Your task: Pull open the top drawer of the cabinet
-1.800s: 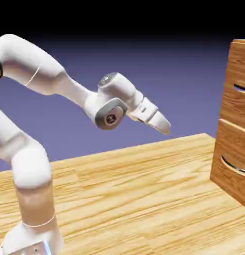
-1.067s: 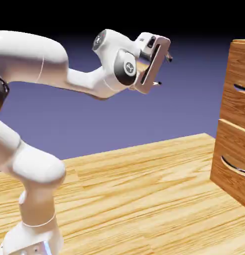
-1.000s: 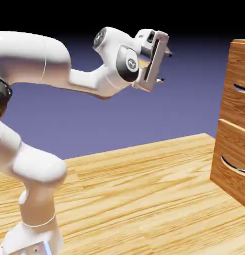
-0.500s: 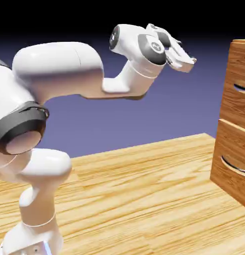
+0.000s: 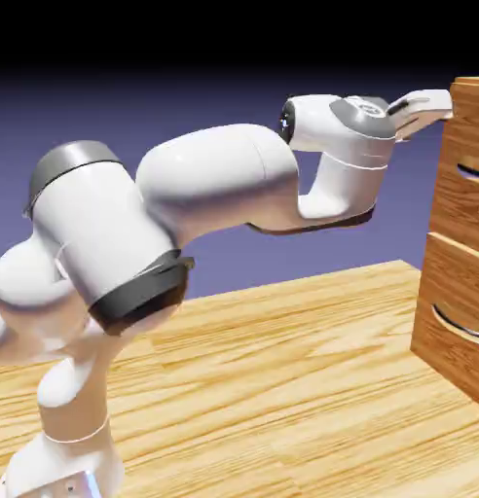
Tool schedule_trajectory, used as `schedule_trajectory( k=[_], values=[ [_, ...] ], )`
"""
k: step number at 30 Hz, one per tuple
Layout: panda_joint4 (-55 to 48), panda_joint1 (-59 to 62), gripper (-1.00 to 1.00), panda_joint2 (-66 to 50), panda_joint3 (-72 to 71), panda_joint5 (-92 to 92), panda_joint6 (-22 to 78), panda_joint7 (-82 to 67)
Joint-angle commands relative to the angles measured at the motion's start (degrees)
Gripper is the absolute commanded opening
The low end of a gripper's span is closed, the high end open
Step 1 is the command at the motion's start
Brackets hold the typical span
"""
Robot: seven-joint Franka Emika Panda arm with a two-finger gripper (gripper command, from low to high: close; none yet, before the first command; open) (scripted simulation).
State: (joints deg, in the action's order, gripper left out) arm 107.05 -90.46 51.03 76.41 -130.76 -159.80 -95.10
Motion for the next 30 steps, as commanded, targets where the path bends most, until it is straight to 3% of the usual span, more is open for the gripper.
schedule_trajectory(
  k=[1, 11, 19, 20, 30],
  values=[
    [-0.98, -1.63, 0.0, 0.33, 1.39, -2.37, 0.26, -2.5],
    [-10.68, -17.76, 0.0, 3.64, 15.12, -25.87, 2.81, -27.22],
    [-24.26, -28.95, 0.0, 6.93, 21.01, -23.36, -0.74, -32.65],
    [-24.26, -28.95, -1.0, 6.93, 21.01, -23.36, -0.74, -32.65],
    [-5.58, -13.25, -1.0, 3.64, 12.05, -26.13, 4.29, -26.86]
  ],
)
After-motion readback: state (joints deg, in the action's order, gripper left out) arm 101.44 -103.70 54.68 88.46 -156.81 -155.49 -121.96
